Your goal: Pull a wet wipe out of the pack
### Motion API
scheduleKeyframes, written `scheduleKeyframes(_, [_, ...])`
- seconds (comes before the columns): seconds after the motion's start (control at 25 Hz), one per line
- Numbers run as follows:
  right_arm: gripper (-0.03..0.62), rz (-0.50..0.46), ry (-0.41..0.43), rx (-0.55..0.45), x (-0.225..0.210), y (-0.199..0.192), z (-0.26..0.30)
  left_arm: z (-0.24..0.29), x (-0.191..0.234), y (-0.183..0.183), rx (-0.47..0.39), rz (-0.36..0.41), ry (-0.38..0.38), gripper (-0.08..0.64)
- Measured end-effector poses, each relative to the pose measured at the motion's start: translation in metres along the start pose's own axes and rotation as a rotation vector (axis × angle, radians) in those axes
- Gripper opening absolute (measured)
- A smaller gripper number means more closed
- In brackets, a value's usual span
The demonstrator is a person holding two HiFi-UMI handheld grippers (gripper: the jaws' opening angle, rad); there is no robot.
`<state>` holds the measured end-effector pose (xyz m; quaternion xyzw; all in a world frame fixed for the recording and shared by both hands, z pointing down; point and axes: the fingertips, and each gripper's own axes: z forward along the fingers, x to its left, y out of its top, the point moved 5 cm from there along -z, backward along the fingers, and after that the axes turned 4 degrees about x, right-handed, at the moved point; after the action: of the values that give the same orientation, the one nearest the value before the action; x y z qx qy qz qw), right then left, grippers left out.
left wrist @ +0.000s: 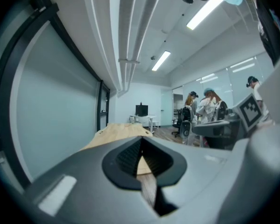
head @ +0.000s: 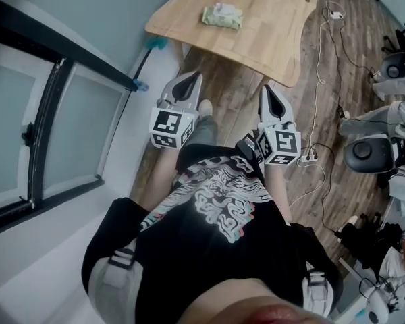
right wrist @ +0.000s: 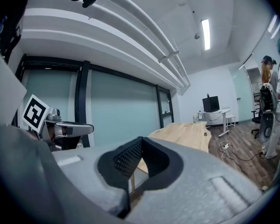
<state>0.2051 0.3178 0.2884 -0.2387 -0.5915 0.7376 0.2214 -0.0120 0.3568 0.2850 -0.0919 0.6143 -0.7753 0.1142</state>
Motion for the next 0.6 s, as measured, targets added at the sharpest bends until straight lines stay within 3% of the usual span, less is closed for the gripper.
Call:
scheduleKeyframes(0.16, [-0.002, -0.001, -0.010, 0.015, -0.017, 0.002, 0.030, 0.029, 0.021, 0.001, -0.003, -0.017, 0.017, -0.014])
scheduleKeyframes(0.6, [-0.002, 0.021, -0.027, 0.056, -0.066, 0.017, 0.143, 0.140, 0.086, 0.016, 0.073, 0.069, -0.005, -0.014])
